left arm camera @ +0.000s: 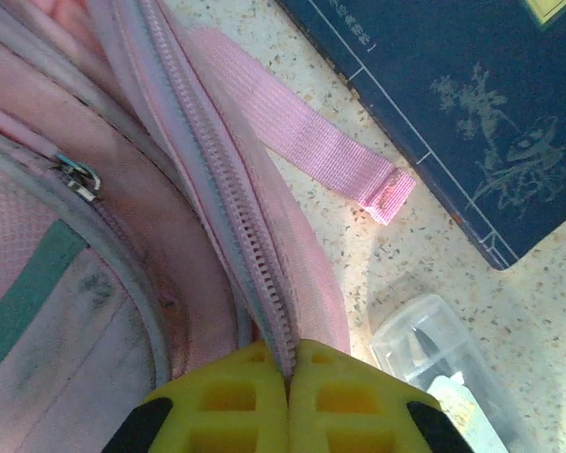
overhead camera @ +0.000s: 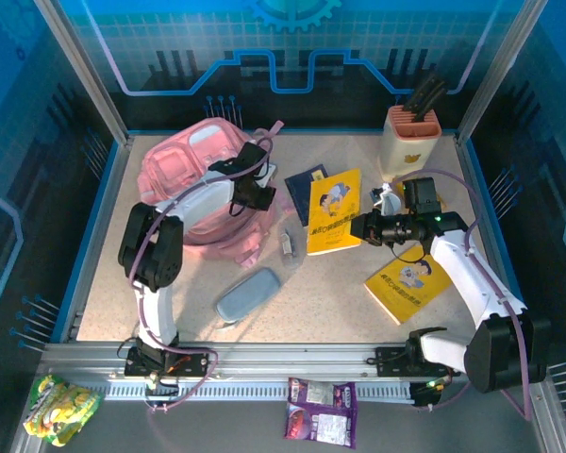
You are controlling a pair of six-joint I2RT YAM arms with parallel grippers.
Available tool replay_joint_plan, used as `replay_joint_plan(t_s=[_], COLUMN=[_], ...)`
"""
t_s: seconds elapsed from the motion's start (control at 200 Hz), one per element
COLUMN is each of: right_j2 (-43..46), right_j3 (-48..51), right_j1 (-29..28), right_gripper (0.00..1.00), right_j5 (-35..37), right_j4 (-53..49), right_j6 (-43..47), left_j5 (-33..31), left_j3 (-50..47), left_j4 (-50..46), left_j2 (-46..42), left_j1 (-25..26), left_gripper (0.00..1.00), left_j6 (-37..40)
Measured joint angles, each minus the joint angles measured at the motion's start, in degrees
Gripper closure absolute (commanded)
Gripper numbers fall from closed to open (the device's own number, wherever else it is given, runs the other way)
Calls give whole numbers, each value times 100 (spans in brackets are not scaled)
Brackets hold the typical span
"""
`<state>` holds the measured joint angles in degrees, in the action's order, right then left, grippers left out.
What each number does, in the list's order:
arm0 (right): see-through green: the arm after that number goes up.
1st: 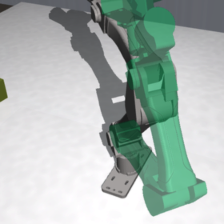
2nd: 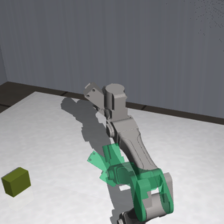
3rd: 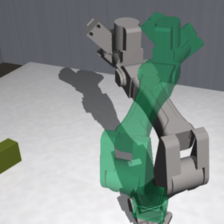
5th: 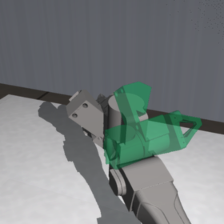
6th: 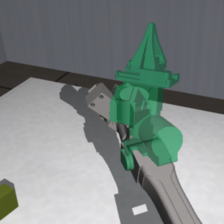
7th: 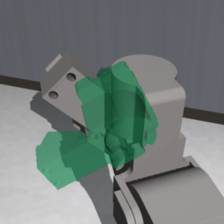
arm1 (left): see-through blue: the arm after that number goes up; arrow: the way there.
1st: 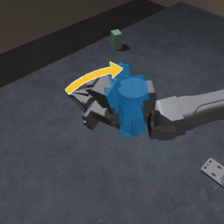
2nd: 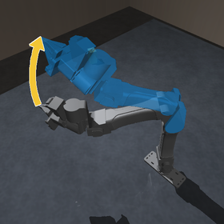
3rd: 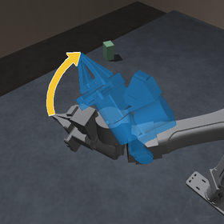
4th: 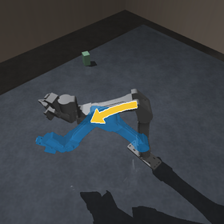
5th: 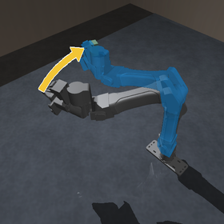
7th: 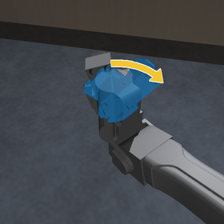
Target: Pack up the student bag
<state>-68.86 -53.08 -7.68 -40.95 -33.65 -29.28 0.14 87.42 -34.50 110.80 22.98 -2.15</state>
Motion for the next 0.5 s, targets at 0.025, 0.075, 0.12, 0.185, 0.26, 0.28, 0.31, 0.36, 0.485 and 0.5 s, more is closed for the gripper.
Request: replay_joint_plan(t_s=[0.025, 0.075, 0.12, 0.185, 0.26, 0.28, 0.31, 0.36, 0.485, 0.5], right_j2=[0, 0, 0, 0, -13, -17, -33, -74, -188, -195], right_j3=[0, 0, 0, 0, 0, 0, 0, 0, 11, 15], right_j1=[0, 0, -2, -2, -42, -59, -98, -175, -289, -293], right_gripper=[100, 100, 100, 100, 100, 100, 100, 100, 100, 100], right_j5=[0, -4, -20, -35, -39, -39, -37, -39, -44, -44], right_j4=[0, -4, -7, -17, -20, -20, -20, -17, 57, 70], right_j6=[11, 42, 48, 68, 83, 85, 87, 85, 70, 63], left_j5=[0, 2, 22, 83, 197, 229, 286, 396, 518, 520], left_j3=[-15, -31, -76, -184, -326, -365, -437, -573, -743, -750], left_j4=[-15, -48, -52, -74, -103, -103, -87, -39, 11, 7], left_j2=[-61, -164, -278, -481, -739, -793, -883, -1016, -1049, -1034], left_j1=[0, 0, -2, -15, -22, -22, -20, -4, 125, 142], left_gripper=[100, 100, 100, 100, 100, 100, 100, 100, 100, 100], left_j6=[-44, -92, -120, -210, -321, -367, -415, -533, -708, -726])
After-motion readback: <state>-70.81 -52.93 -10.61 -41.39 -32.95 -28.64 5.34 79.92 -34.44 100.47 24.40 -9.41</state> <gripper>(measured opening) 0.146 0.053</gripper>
